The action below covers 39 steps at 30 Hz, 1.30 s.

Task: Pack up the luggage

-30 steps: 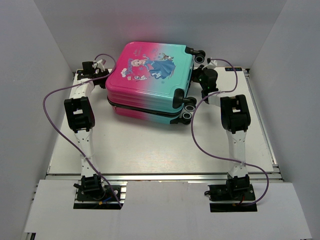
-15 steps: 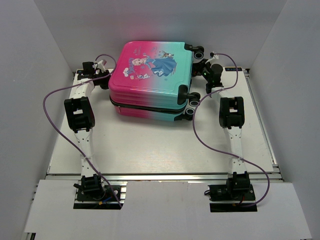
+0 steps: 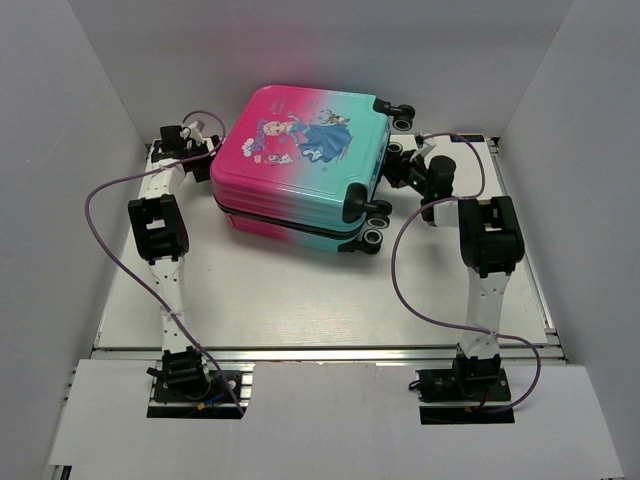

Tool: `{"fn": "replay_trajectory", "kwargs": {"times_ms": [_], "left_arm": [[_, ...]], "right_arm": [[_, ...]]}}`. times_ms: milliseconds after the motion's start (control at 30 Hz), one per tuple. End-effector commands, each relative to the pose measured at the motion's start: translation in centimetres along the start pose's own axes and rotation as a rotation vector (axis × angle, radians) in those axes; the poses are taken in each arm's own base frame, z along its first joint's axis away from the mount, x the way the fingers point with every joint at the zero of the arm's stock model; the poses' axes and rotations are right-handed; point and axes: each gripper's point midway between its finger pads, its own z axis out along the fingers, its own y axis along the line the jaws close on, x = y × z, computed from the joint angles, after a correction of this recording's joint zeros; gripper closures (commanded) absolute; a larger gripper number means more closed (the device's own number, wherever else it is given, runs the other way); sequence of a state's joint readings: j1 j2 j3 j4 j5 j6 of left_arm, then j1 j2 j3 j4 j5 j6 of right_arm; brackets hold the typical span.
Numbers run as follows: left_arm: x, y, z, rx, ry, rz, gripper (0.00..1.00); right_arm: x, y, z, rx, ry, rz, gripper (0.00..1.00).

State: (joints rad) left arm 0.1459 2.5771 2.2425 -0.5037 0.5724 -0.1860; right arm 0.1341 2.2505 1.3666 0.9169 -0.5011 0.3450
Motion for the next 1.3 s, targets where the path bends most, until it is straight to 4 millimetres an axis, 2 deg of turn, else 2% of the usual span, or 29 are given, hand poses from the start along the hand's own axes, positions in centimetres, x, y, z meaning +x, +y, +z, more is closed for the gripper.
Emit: {"fn": "replay_trajectory", "kwargs": {"times_ms": [0,33,67,100,133,167,200,233,267,300,333,367,400,433,467,500,533,567,633,667,700,767,867,933,1000,1100,1167,1200,1267], "left_arm": [[-0.6,0.3,1.7,-0.079,-0.064,-0.074,0.02],[-1.4,-0.2,1.1,-0.083,-0.089,-0.091,0.02],[-2.4,-0.9,0.6,-0.078,-0.12,-0.129,0.02],[-4.2,-2.7,-1.1,-0.045,-0.157,-0.117,0.02],[-3.9,-3.1,-1.6,-0.039,-0.158,-0.128,0.02],[-4.6,-3.8,-2.4,-0.032,-0.18,-0.14,0.02],[-6.2,-5.2,-4.4,-0.034,-0.22,-0.124,0.02],[-4.4,-5.0,-3.9,-0.024,-0.187,-0.175,0.02],[-4.4,-4.5,-4.2,-0.03,-0.188,-0.205,0.02],[-3.8,-4.3,-4.5,-0.054,-0.158,-0.233,0.02],[-3.5,-2.8,-4.8,-0.153,-0.154,-0.26,0.02],[-2.5,-2.4,-5.1,-0.187,-0.119,-0.279,0.02],[-1.8,-2.7,-4.9,-0.199,-0.111,-0.276,0.02],[-1.8,-2.9,-5.7,-0.216,-0.12,-0.283,0.02],[0.0,-1.6,-5.9,-0.291,-0.103,-0.343,0.02],[0.5,-1.0,-6.4,-0.33,-0.105,-0.364,0.02],[-0.5,-1.5,-8.1,-0.356,-0.153,-0.359,0.02],[1.0,0.1,-8.9,-0.452,-0.165,-0.377,0.02],[0.5,0.1,-10.6,-0.508,-0.239,-0.351,0.02],[-0.9,-1.3,-12.5,-0.485,-0.29,-0.32,0.02],[0.4,-1.3,-12.9,-0.489,-0.276,-0.314,0.02],[-1.1,-2.5,-15.2,-0.483,-0.34,-0.269,0.02],[-2.3,-4.0,-17.2,-0.467,-0.364,-0.211,0.02],[-3.4,-5.2,-18.1,-0.44,-0.377,-0.185,0.02],[-4.2,-7.6,-18.8,-0.351,-0.36,-0.132,0.02],[-4.9,-9.7,-21.0,-0.318,-0.355,-0.113,0.02],[-5.0,-9.9,-21.8,-0.309,-0.352,-0.116,0.02],[-4.5,-10.5,-21.6,-0.277,-0.317,-0.113,0.02],[-5.4,-10.4,-22.4,-0.312,-0.32,-0.092,0.02]], "right_arm": [[-6.8,10.1,-2.2,-0.226,-0.165,-0.243,1.0],[-5.4,10.4,-2.9,-0.22,-0.132,-0.235,1.0],[-5.0,11.0,-3.1,-0.226,-0.118,-0.232,1.0],[-5.4,12.3,-3.5,-0.248,-0.117,-0.242,1.0],[-5.4,12.7,-3.8,-0.251,-0.11,-0.238,1.0],[-4.3,13.2,-4.3,-0.253,-0.091,-0.23,1.0],[-5.1,14.3,-4.9,-0.26,-0.108,-0.262,1.0],[-4.8,15.1,-5.1,-0.263,-0.098,-0.267,1.0],[-3.6,15.4,-5.6,-0.257,-0.072,-0.261,1.0],[-4.3,16.2,-6.2,-0.259,-0.083,-0.276,1.0],[-3.6,17.4,-6.6,-0.277,-0.068,-0.275,1.0],[-2.0,17.4,-7.5,-0.264,-0.037,-0.258,1.0],[-2.6,18.0,-8.2,-0.261,-0.053,-0.263,1.0],[-2.0,18.6,-8.6,-0.263,-0.046,-0.259,1.0],[-1.9,18.6,-9.0,-0.248,-0.047,-0.252,1.0],[-1.5,18.6,-9.8,-0.24,-0.039,-0.245,1.0],[-1.4,18.8,-10.1,-0.238,-0.039,-0.245,1.0],[-1.2,18.9,-10.4,-0.235,-0.033,-0.24,1.0],[-1.0,18.8,-10.8,-0.219,-0.029,-0.235,1.0],[-0.8,19.0,-10.9,-0.223,-0.022,-0.234,1.0],[-1.1,19.0,-11.1,-0.223,-0.029,-0.236,1.0],[-1.0,19.9,-11.7,-0.245,-0.03,-0.243,1.0],[-0.9,20.7,-12.6,-0.261,-0.031,-0.25,1.0],[-0.2,21.2,-13.1,-0.271,-0.013,-0.255,1.0],[-0.3,21.4,-13.5,-0.271,-0.017,-0.269,1.0],[-0.2,21.1,-13.7,-0.241,-0.013,-0.278,1.0],[-0.2,21.2,-13.7,-0.244,-0.011,-0.279,1.0],[-0.1,21.3,-13.7,-0.247,-0.01,-0.277,1.0],[0.5,21.2,-13.7,-0.244,0.002,-0.266,1.0]]}}
